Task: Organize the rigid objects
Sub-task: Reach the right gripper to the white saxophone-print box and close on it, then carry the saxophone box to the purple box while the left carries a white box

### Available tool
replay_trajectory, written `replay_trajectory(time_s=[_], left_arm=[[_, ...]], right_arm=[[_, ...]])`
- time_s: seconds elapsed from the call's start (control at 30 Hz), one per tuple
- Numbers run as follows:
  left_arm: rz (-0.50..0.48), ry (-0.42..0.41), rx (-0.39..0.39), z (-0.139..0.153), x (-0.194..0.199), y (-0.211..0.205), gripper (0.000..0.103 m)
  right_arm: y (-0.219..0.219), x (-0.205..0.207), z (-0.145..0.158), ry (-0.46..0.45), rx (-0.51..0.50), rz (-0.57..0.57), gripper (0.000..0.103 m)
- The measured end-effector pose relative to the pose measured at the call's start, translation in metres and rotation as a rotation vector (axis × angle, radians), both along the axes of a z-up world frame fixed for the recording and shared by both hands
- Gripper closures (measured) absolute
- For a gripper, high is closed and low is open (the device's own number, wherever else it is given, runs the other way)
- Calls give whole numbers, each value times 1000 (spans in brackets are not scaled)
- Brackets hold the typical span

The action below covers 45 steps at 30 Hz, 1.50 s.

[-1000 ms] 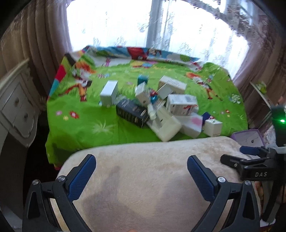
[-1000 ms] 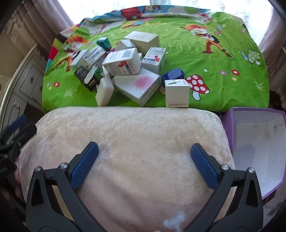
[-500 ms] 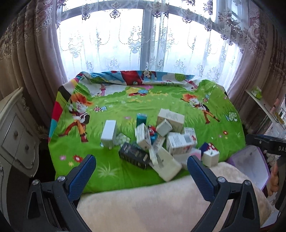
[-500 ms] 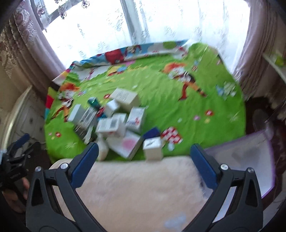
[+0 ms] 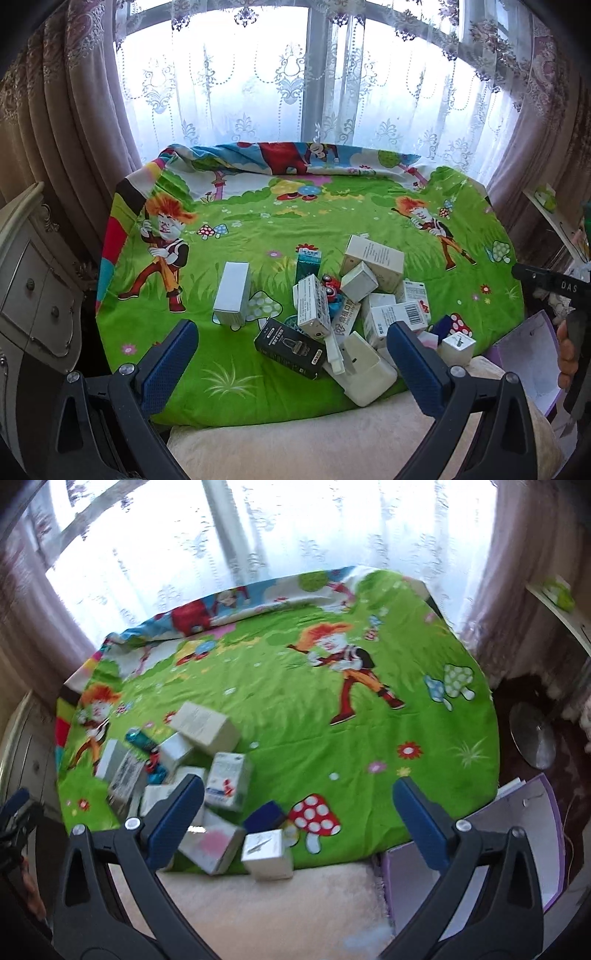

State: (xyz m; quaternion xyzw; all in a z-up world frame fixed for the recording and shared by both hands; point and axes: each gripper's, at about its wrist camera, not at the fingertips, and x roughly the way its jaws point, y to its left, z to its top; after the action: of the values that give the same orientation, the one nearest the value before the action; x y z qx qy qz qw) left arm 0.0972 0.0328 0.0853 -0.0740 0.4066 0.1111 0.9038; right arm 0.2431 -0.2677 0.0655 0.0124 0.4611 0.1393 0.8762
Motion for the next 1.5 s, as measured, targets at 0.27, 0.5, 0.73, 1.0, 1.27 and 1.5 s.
replay_trajectory(time_s=[0.27,0.5,0.73,1.0,1.27,1.5], left_arm=[[32,68,-112,-20,28,18,3],[34,101,-241,-48,57,34,25],[4,184,-276,-89,90,33,40],[-32,217,-285,-112,103,32,58],[-38,195,-283,-108,100,31,68],[-21,169,-268,-97,90,31,70]], right_arm=[[24,3,-35,93,-55,37,1],[46,-21,-58,88,-66,124,1],[48,-30,-88,135,-186,170,8],[60,-22,-115,225,-253,224,40],[54,-21,-120,253,-220,219,58],[42,-30,-100,196,-182,202,58]])
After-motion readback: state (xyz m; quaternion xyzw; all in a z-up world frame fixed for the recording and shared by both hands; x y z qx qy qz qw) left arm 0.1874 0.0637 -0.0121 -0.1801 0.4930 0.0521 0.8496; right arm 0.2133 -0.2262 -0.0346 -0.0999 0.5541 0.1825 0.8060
